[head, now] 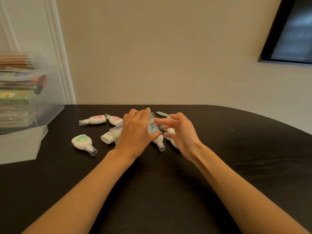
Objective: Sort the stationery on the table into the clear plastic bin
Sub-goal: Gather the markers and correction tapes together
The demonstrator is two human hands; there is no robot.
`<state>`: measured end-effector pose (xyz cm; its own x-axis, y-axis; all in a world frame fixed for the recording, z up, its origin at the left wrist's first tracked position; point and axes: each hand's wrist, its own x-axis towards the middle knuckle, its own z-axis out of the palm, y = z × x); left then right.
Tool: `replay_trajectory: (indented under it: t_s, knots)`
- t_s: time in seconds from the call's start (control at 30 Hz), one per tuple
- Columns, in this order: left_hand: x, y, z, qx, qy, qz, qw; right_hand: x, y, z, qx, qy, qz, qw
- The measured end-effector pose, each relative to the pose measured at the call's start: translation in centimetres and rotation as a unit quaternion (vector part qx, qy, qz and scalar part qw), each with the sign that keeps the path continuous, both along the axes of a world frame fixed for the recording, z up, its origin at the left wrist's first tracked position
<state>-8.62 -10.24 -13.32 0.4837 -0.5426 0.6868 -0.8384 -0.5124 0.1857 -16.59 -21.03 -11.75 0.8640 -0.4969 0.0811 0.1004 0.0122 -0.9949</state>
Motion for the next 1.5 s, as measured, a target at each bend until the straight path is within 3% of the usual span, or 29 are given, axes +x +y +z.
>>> replay_trajectory:
  t_s: [0.07,0.13,0.27,0.5,0.63,0.77,0.83,1.0,1.13,1.3,1.5]
  knots:
    - [1.1,-0.7,0.5,0.000,0.007,0.011,1.000,1.0,-1.1,0.7,0.005,-0.036,-0.024,0.999]
    - [2.4,-1.5,0.8,0.017,0.011,0.035,0.999,2.3,-3.3,1.3,0.016,-0.067,-0.110,0.992]
    - [5.1,-2.5,0.2,0.056,0.038,0.088,0.994,5.2,-8.1,-0.5,-0.062,0.023,-0.261,0.963]
    - [6.9,-4.0,-0.5,0.115,0.087,0.146,0.979,7.9,-12.7,-4.0,-0.214,0.142,-0.237,0.937]
    - [6.9,-4.2,-0.5,0.114,0.092,0.147,0.978,9.0,-13.0,-4.3,-0.314,0.205,-0.228,0.898]
    - [6.3,-4.0,-0.1,0.117,0.098,0.141,0.978,8.2,-12.5,-3.7,-0.290,0.173,-0.265,0.903]
    - [6.1,-3.8,0.2,0.103,0.095,0.133,0.981,7.5,-12.1,-3.4,-0.249,0.112,-0.309,0.911]
    - [3.9,-2.9,0.9,0.074,0.090,0.116,0.986,4.9,-10.0,-2.6,-0.026,-0.073,-0.363,0.928]
    - [1.7,-2.0,1.0,0.075,0.078,0.098,0.989,1.9,-7.8,-2.1,0.161,-0.133,-0.294,0.933]
    - [-1.4,-0.3,1.1,0.071,0.121,0.073,0.987,-1.0,-4.1,-1.9,0.164,-0.104,-0.185,0.963]
    - [-3.8,2.7,1.2,0.070,0.123,0.038,0.989,-2.3,-1.6,-1.9,0.180,-0.110,-0.159,0.964]
